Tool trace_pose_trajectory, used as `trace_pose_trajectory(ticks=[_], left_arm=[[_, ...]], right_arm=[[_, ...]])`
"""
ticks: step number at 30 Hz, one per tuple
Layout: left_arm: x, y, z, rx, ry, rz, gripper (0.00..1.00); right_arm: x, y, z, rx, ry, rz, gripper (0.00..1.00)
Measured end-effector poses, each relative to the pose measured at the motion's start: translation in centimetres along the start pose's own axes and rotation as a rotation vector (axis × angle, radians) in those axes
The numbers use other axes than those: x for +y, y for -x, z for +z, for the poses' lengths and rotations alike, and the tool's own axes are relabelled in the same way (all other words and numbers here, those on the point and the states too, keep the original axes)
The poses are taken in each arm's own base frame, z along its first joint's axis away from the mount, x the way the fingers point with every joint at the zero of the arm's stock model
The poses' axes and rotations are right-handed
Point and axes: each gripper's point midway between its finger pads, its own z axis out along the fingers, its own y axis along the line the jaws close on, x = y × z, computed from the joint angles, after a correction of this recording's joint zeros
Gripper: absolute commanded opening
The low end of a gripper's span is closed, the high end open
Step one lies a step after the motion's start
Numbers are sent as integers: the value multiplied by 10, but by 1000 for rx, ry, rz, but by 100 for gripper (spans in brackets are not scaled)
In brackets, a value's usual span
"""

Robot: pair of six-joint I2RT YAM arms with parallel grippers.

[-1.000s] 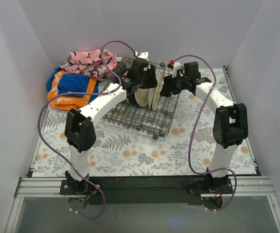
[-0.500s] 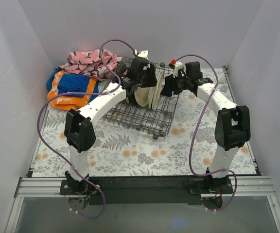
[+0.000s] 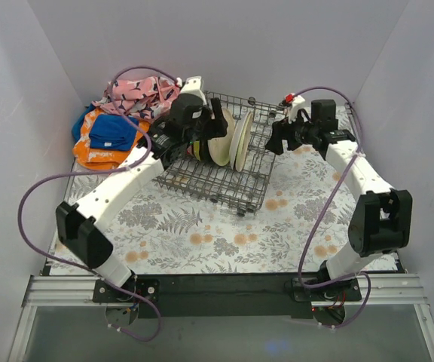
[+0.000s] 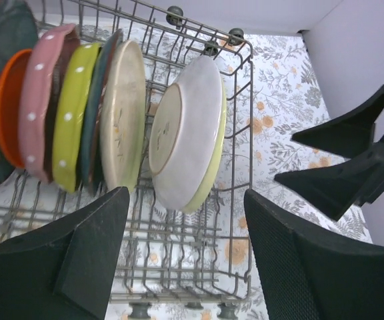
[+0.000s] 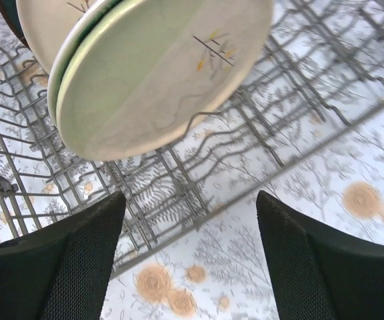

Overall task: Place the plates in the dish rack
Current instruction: Insert the plate into the dish rack

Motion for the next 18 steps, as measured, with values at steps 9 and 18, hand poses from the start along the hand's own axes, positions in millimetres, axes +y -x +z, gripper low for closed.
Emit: trace_pose_trajectory(ticks=[9, 18], left_arm=[[37, 14, -92, -126, 59, -76, 74], [80, -12, -131, -129, 178, -109, 75]], right_arm=[[-50, 20, -105, -148, -268, -45, 98], [-80, 4, -172, -176, -569, 29, 98]])
